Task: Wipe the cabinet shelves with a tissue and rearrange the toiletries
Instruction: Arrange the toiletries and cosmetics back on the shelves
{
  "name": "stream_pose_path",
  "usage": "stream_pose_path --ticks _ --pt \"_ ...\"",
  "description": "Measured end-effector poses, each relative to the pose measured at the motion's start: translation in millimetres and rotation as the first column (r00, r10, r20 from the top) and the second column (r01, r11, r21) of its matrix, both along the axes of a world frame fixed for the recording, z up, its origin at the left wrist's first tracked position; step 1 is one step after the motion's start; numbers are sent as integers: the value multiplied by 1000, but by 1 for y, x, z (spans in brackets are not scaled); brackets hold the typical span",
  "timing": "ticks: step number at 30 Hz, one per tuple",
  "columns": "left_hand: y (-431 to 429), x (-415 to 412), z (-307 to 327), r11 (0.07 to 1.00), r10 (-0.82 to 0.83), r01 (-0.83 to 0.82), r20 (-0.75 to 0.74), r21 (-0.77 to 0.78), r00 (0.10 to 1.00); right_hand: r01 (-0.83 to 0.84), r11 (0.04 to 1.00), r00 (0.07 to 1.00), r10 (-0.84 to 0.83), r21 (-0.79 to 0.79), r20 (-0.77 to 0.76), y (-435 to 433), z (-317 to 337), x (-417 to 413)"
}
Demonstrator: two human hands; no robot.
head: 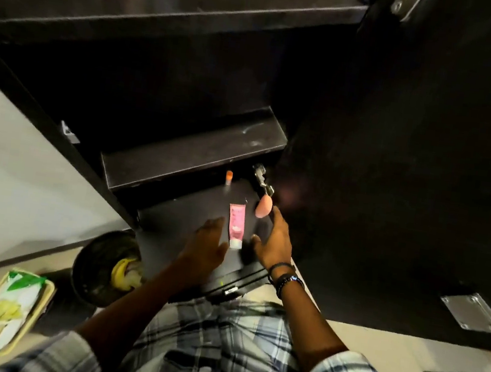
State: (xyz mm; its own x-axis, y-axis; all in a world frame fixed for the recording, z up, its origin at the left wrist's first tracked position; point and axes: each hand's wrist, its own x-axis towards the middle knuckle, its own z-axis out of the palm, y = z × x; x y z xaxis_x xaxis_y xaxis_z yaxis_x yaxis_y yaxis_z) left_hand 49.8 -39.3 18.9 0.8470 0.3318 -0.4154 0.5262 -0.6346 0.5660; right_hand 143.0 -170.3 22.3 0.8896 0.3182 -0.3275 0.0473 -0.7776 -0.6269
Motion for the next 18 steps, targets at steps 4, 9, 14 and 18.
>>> stream_pose_path --ticks 4,9,14,18 --pt "-5 28 -28 1000 -9 11 -141 10 990 -143 984 989 146 -107 19 5 -21 22" --pt "-11 51 -58 984 166 -178 -259 -24 951 -245 874 924 341 -419 171 15 -31 50" --pt "-12 69 -76 956 264 -291 -360 -23 895 -328 847 888 427 -418 169 24 -39 67" --pt "-13 87 -85 940 325 -341 -371 24 870 -349 859 890 429 -375 156 25 -43 74"
